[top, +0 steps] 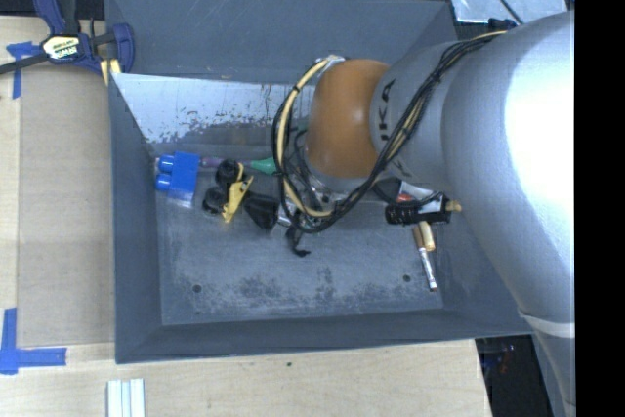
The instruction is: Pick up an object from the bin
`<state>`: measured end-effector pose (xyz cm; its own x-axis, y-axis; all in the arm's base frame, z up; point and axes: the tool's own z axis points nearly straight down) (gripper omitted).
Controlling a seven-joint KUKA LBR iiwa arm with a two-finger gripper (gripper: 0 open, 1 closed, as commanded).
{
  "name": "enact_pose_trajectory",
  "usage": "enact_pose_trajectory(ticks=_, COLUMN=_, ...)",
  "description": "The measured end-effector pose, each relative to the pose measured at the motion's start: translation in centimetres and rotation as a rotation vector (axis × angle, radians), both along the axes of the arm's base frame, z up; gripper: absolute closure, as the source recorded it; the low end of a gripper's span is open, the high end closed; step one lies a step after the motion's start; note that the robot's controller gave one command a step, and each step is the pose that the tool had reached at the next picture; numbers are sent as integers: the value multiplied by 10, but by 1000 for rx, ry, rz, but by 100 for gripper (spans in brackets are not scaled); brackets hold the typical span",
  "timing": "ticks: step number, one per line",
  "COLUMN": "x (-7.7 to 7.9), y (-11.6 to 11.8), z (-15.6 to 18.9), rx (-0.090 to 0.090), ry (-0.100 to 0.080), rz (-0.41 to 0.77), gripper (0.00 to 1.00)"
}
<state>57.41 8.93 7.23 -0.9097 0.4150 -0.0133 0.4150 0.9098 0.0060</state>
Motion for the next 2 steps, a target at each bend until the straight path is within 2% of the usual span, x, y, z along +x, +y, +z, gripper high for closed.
enact_pose_trajectory(ticks=1, x=-2, y=0, z=32, rx=-1, ry=7, rz=1, gripper=100)
enact_pose_trajectory(ticks=2, x=-1, y=-1, z=57, rx=-1, ry=4, rz=2, gripper=100)
